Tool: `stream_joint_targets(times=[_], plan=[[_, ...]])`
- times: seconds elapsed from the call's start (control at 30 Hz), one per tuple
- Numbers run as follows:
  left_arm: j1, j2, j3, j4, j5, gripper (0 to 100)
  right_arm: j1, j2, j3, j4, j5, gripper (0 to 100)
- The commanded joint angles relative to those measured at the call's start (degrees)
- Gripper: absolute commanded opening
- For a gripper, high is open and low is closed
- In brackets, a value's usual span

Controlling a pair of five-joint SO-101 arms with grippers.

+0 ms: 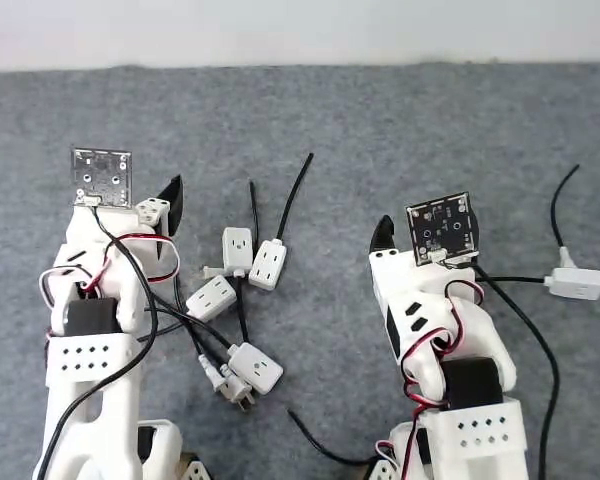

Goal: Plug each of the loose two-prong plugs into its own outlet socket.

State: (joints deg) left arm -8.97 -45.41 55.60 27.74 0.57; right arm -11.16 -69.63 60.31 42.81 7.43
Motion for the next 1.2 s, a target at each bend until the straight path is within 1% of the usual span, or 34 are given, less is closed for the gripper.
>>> stream_joint_targets(times=[0.0,0.1,0.23,0.33,0.43,0.63,0.7,0.8,0.87,1.0,1.07,1.17], plan=[[-0.09,-1.49,2.59,-6.77,0.09,24,-0.22,3.56,-3.87,-1.45,0.7,34.1],[0.26,-1.49,4.97,-10.37,-1.76,24,-0.22,9.01,-5.54,-3.03,0.7,34.1],[0.18,-1.41,4.7,-9.93,-0.7,24,-0.4,18.33,-10.99,0.13,0.35,34.1],[0.18,1.58,3.21,-9.76,-0.7,24,-3.38,24.22,-13.71,1.54,0.26,34.1],[-0.35,9.49,-2.42,-7.03,-0.26,24,-7.69,28.26,-14.42,2.42,0.26,34.1],[-5.19,28.48,-17.01,0.88,5.8,25,-15.69,31.87,-14.15,2.51,0.18,34.0],[-5.98,33.49,-20.62,2.37,7.3,25,-17.54,32.66,-13.36,2.07,0.18,31.5],[-6.86,38.42,-24.66,3.87,8.26,25,-20.88,34.07,-13.1,1.89,0.18,24.3],[-7.12,40.26,-25.8,3.87,8.26,25,-22.29,35.3,-13.01,1.54,-0.09,22.1],[-7.82,41.32,-26.15,2.9,8.18,25,-23.52,40.57,-12.92,-2.33,-4.13,26.8],[-8.79,41.58,-26.07,1.41,8.0,25,-24.84,44.53,-13.36,-4.09,-4.13,28.5],[-10.37,41.93,-25.8,-1.23,8.18,25,-28.18,51.03,-15.47,-5.85,-4.4,28.4]])
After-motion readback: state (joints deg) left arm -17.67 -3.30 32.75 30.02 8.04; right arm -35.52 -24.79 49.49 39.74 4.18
